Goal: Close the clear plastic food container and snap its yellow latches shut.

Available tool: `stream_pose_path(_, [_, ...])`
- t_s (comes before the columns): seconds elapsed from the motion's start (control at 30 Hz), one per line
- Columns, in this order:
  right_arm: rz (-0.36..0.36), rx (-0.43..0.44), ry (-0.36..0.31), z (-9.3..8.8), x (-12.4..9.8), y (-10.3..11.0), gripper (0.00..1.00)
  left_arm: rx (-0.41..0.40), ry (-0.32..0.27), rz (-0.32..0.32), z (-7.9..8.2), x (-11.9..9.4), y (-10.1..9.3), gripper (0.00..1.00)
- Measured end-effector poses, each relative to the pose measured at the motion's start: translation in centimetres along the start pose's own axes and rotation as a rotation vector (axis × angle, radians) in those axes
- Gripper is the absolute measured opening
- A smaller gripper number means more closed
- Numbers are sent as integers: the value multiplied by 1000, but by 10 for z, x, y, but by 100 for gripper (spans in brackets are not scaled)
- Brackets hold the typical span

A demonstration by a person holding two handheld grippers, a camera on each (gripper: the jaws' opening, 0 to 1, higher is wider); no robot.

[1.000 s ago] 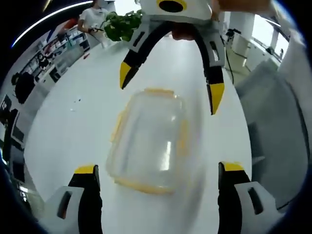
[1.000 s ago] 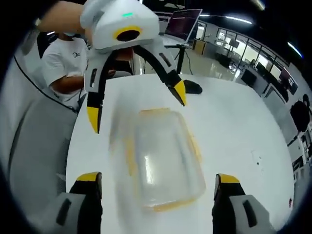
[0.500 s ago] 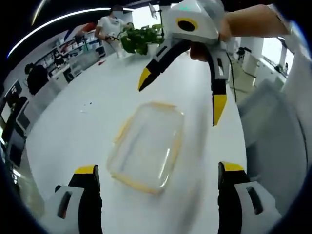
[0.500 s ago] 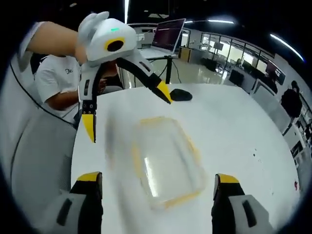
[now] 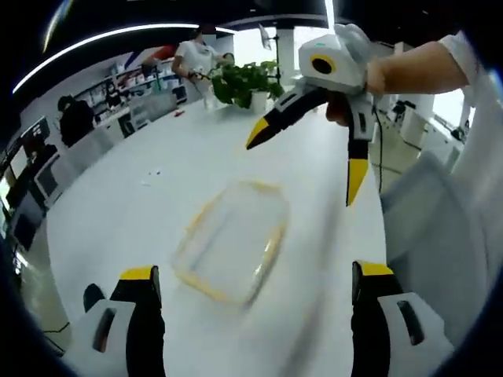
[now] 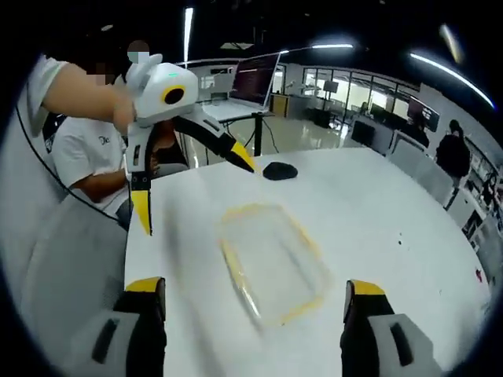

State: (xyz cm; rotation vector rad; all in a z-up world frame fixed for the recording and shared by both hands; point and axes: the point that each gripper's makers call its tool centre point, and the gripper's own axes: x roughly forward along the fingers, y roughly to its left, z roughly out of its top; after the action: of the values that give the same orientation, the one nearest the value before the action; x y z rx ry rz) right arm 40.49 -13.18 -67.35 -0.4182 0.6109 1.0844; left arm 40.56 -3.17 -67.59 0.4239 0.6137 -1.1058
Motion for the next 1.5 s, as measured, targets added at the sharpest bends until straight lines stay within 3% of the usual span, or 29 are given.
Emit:
stream_pose_path(0.17, [-47,12,-40,-1,-13,1,94,-24,-42,15,4,-6,-6,99])
stream_pose_path(0.6, [-69,53,-85,-7,-35,15,96,-80,-121,44,10,-23,-22,99])
stream_pose_path(0.7, [-86,80,-115,-7,-40,19,97,-117,-162,61,13,-30,-24,99])
stream_pose_path(1.17, [-122,195,-215,-15,-61,37,99,-181,-220,89,1,-50,-46,99])
stream_pose_path(1.5, [-118,238,-249,-22,-69,57,99,-231,-262,106,-6,-64,-57,99])
